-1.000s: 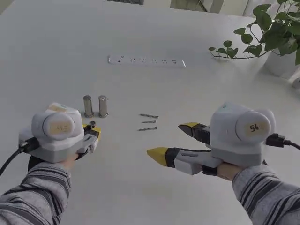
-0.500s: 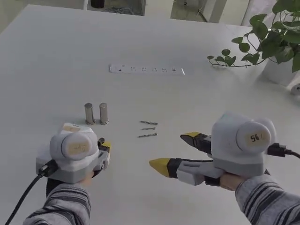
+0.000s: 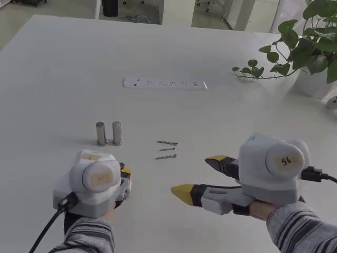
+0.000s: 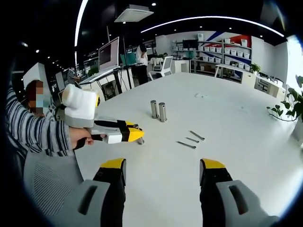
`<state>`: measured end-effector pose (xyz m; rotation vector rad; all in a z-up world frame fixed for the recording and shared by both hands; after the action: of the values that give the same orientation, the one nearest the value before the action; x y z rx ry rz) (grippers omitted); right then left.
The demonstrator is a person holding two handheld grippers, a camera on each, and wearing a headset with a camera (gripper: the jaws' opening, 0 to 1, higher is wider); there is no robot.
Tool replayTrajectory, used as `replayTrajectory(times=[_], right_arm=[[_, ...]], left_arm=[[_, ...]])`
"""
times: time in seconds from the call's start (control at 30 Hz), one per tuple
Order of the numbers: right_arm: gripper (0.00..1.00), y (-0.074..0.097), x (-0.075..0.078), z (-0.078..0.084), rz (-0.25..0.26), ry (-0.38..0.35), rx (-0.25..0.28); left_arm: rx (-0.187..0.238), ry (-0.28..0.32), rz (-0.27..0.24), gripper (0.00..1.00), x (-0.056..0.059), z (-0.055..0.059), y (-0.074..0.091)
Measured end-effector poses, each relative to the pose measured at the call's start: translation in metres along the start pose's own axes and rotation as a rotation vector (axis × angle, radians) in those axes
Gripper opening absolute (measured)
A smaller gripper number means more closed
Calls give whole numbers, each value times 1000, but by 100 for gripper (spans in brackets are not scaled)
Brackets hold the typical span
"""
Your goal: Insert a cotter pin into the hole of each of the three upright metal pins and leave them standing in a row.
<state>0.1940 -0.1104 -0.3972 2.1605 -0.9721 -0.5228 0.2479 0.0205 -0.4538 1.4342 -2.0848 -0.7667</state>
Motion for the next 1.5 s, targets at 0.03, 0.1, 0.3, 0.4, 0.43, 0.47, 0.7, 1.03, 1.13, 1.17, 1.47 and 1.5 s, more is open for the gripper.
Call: replayTrajectory(times=[0.03, 0.1, 0.3, 0.4, 0.43, 0.47, 0.7, 1.03, 1.13, 1.17, 1.47, 1.5], right_arm=[[60, 0, 0, 1, -1, -2, -2], [60, 0, 0, 2, -4, -3, -5], [60, -2, 0, 6, -4, 5, -25], [60, -3, 1, 5, -6, 2, -22], [59, -4, 2, 4, -7, 8, -19], [58, -5, 3, 4, -9, 14, -21], [52, -16, 19, -3, -3, 29, -48], [34, -40, 46, -20, 9, 92, -134], [31, -48, 49, -28, 2, 104, -155], [30, -50, 50, -30, 1, 113, -164], [20, -88, 71, -38, -22, 217, -256], [18, -93, 75, -38, -20, 223, -265]], left_arm=[[-4, -7, -2, 6, 0, 1, 0], [-21, -7, -2, 7, 0, 4, -2], [-38, -62, 15, 16, 2, 8, -1], [-32, -71, 30, 21, 0, 4, 2], [-27, -84, 38, 23, 1, 2, 4], [-24, -94, 45, 25, 1, 1, 5], [-12, -180, 63, 39, -5, -3, 19], [13, -202, 171, 56, -2, -7, 37], [22, -204, 187, 61, -4, -9, 40], [21, -209, 184, 62, -4, -9, 41], [33, -238, 162, 75, -11, -11, 45], [32, -242, 174, 75, -9, -11, 45]])
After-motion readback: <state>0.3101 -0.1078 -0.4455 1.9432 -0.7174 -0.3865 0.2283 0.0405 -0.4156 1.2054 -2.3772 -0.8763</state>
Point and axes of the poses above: the centre of the closed fingertips' face, and the gripper's own axes: y roughly backward along the fingers, x roughly to its right, z roughly out of its underside, the point moved 1 cm from there along y, roughly backward along the fingers, and after that the axes turned 14 degrees about -x, right-handed, at the moved point
